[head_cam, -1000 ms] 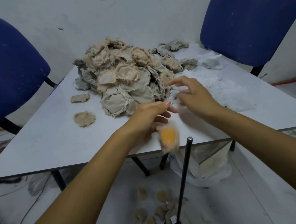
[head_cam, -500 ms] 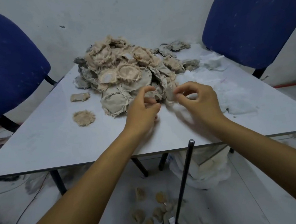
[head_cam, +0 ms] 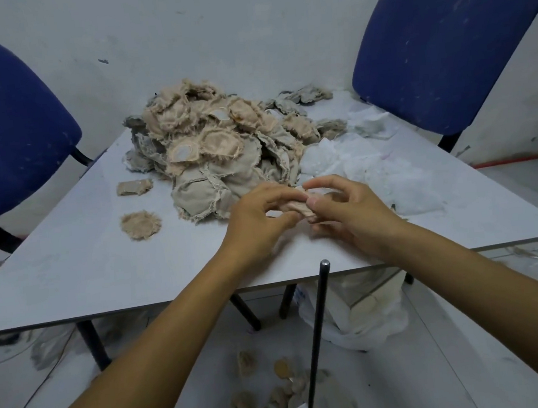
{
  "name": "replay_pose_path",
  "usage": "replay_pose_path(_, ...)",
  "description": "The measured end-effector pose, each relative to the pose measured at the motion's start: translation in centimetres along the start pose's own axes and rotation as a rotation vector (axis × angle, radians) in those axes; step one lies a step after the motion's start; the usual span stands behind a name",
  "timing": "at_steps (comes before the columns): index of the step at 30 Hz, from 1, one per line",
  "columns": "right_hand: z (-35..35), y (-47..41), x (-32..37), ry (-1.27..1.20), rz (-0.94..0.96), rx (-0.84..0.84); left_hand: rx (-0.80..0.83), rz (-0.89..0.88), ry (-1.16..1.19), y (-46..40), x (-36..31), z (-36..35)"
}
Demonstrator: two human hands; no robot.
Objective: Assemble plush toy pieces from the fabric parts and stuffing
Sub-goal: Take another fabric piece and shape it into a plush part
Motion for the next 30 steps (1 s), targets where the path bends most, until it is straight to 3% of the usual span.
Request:
replay_pose_path(4,0.2,0.0,0.4,0.088,0.097,-0.017,0.021,0.188,0.318,0.2,1.0,-0.6)
replay_pose_path(7,-0.1,-0.2,0.2,0.088,0.097,0.042,-0.056,0.243,0.391,0.2,1.8,-0.3)
replay_pose_path(11,-0.5,-0.2,-0.3,-0.08,0.019,0.184,-0.028,0.336,0.601,0.4,2.4,-0.8)
replay_pose_path(19,-1.5,0.0,-0.2,-0.11,-0.011,0.34,0.02,0.354,0.529,0.2,2.5,-1.5)
replay_pose_path(22,-1.1,-0.3,0.0,-0.079,0.046,0.271,0.024,0.353,0.412,0.1,2.5,-1.8)
replay_pose_path(30,0.1,-0.4,0.6,0.097,0.252,-0.086,-0.024,0.245,0.463,0.6,1.7,-2.3)
Point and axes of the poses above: each hand's wrist, its own y-axis away from the middle knuckle, its own z-axis out of the back of the hand, x = y × z, the point moved 8 cm from there along -y, towards the middle knuckle, and after that the axes turned 2 degrees about y, right-handed, at the moved point
